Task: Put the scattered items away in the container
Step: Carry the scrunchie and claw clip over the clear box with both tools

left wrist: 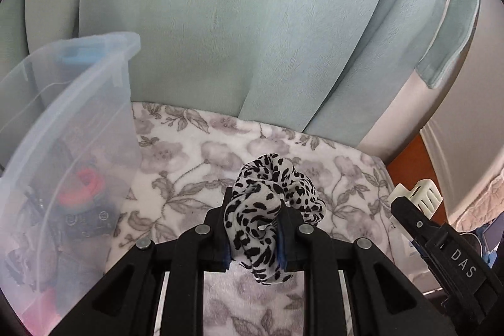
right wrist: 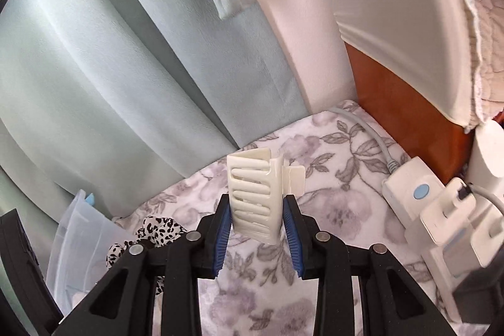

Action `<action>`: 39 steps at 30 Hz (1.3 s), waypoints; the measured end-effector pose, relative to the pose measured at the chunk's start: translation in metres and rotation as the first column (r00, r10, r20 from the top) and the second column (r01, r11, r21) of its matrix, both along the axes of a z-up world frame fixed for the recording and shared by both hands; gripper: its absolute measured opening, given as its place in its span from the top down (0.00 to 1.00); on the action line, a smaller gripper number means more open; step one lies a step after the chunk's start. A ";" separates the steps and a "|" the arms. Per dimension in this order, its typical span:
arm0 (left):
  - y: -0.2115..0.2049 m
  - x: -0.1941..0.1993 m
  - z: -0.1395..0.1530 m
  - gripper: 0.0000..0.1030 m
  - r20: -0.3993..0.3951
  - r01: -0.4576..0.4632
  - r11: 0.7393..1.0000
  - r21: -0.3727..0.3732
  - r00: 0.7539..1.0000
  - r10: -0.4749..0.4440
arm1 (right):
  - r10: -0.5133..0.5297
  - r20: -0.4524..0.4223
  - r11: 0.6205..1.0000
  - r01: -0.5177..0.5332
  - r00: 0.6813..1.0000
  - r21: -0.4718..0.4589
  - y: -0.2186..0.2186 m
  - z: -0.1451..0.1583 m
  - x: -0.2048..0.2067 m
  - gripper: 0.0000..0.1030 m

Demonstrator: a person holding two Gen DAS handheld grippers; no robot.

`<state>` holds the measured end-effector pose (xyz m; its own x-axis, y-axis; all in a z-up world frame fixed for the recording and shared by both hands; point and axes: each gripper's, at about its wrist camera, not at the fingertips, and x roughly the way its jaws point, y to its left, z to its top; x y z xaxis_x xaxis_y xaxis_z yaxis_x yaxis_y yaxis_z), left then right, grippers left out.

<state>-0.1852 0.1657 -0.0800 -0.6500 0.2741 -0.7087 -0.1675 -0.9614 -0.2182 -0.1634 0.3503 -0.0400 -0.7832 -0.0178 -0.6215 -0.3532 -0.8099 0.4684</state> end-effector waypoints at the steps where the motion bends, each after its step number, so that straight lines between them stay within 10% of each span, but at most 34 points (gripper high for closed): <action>1: -0.003 0.006 0.007 0.79 -0.006 -0.001 1.000 0.002 1.000 0.001 | 0.001 -0.005 1.000 -0.001 1.000 -0.007 -0.002 0.006 0.008 0.66; 16: -0.074 0.106 0.097 0.79 -0.110 -0.080 0.993 0.089 0.990 0.090 | -0.009 -0.130 0.998 0.002 0.991 -0.057 -0.050 0.089 0.119 0.66; 39: -0.154 0.195 0.150 0.79 -0.219 -0.164 0.971 0.176 0.955 0.201 | 0.112 -0.241 0.993 -0.103 0.964 0.049 -0.137 0.157 0.194 0.66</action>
